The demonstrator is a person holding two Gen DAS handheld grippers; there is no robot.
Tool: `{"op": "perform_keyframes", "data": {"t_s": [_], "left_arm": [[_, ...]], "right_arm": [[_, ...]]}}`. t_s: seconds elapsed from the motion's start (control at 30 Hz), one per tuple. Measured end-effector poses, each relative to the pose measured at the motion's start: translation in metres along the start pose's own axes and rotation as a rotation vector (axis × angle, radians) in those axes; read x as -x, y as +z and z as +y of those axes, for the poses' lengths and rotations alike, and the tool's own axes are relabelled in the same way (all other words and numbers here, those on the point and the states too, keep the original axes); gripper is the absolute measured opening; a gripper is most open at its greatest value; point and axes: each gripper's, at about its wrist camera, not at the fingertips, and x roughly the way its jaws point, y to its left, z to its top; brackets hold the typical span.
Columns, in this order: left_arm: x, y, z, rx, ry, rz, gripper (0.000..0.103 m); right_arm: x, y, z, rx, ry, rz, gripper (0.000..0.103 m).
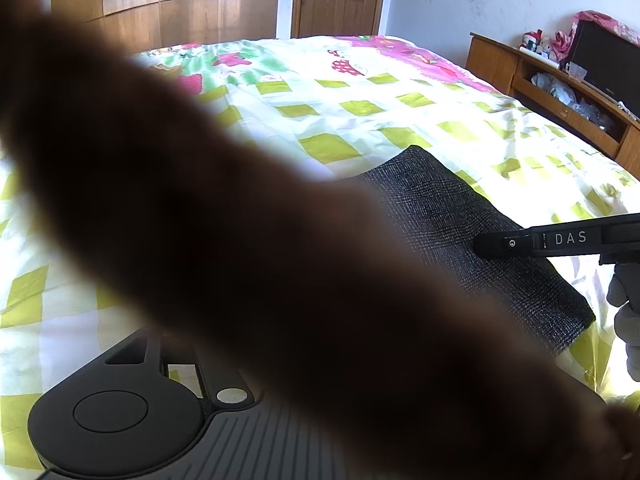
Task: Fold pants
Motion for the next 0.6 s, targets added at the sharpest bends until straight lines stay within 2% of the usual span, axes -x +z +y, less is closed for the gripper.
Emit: {"op": "perform_keyframes", "data": {"t_s": [0.27,0.47,0.6], "left_arm": [[0.000,-0.001,-0.002,-0.004,0.010,0.004,0.061],[0.009,-0.007,0.002,-0.002,0.022,-0.006,0.063],[0.019,-0.014,0.006,0.029,0.029,-0.019,0.063]], "right_arm": [[0.004,0.000,0.003,0.032,-0.039,-0.002,0.041],[0.027,-0.004,0.007,0.100,-0.142,-0.042,0.041],[0.050,-0.019,0.014,0.135,-0.186,-0.083,0.041]]}}
